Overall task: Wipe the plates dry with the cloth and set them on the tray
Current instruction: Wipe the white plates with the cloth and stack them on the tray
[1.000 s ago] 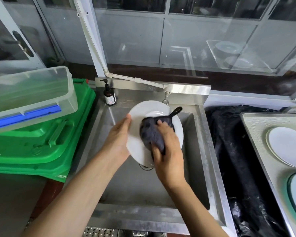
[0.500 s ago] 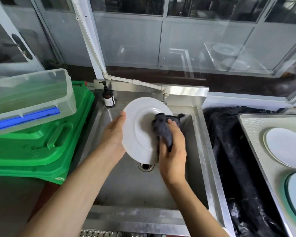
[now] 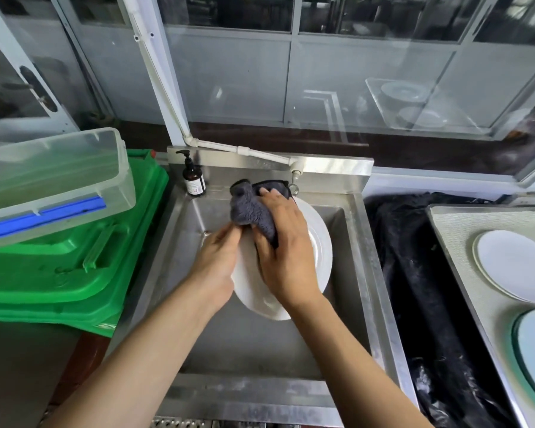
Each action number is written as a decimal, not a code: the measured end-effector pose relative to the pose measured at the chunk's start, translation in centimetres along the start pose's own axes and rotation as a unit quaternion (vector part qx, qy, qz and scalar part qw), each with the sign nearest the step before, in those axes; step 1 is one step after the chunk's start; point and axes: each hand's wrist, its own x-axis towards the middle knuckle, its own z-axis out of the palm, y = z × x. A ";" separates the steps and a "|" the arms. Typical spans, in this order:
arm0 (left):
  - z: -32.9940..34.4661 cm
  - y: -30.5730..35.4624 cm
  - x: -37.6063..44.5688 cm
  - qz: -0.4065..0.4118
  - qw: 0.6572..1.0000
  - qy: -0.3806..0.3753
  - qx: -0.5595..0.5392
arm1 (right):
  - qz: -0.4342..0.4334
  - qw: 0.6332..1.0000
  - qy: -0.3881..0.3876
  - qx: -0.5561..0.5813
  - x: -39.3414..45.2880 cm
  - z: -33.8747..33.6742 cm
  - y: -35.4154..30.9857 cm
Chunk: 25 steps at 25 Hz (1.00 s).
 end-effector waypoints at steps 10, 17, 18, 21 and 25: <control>-1.1 2.5 1.0 -0.061 0.994 -0.026 -0.082 | 0.282 0.935 0.185 0.106 -4.5 -2.6 3.3; 0.5 2.0 1.3 -0.088 0.989 0.007 -0.122 | 0.100 0.988 0.099 0.068 -8.5 1.0 0.2; 0.4 1.8 1.2 -0.100 0.987 -0.003 -0.123 | 0.062 0.995 0.058 0.053 -8.4 1.4 -0.1; -1.4 1.4 0.7 -0.132 0.985 -0.079 -0.078 | -0.016 1.000 -0.010 0.020 -8.3 2.2 -0.4; -1.0 1.4 1.4 -0.156 0.984 -0.009 -0.081 | -0.047 0.999 -0.008 0.002 -10.2 1.6 1.0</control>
